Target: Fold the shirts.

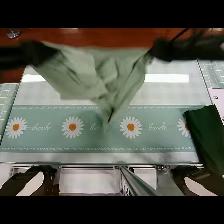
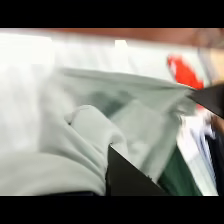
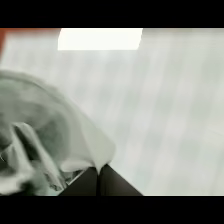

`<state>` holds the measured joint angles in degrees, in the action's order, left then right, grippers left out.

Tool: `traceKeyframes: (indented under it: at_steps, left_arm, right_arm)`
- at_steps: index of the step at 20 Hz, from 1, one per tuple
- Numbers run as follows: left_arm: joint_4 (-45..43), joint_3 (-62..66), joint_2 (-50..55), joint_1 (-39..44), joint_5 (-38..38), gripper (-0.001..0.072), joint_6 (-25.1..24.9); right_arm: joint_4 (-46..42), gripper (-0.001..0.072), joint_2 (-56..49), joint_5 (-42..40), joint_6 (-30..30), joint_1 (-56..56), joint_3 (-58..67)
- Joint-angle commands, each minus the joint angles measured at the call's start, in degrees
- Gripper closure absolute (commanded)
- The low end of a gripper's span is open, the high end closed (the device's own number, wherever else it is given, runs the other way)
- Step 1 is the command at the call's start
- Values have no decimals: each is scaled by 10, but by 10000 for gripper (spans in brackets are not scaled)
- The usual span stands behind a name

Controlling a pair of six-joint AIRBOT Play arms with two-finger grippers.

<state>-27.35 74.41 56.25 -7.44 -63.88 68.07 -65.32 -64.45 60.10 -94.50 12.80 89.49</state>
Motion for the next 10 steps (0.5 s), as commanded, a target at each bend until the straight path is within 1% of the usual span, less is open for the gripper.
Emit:
traceKeyframes:
  at_steps: [1, 3, 6, 7, 8, 10]
  left_arm:
    - [1, 189, -7, -83, -78, 683, 47]
    - [-4, 248, -25, -114, -127, 683, 48]
    - [-77, 269, -88, -140, -156, 683, 54]
    - [-116, 269, -110, -139, -171, 683, 70]
    - [-135, 268, -128, -136, -188, 683, 73]
    - [-188, 268, -162, -100, -209, 683, 82]
  right_arm:
    - [-100, 695, 90, 75, 13, -22, 185]
    - [-103, 695, 162, 84, 38, -22, 196]
    - [-129, 695, 250, 144, 39, -23, 196]
    - [-144, 695, 272, 167, 36, -23, 196]
    - [-156, 695, 289, 189, 32, -23, 196]
    - [-178, 695, 315, 241, 24, -23, 196]
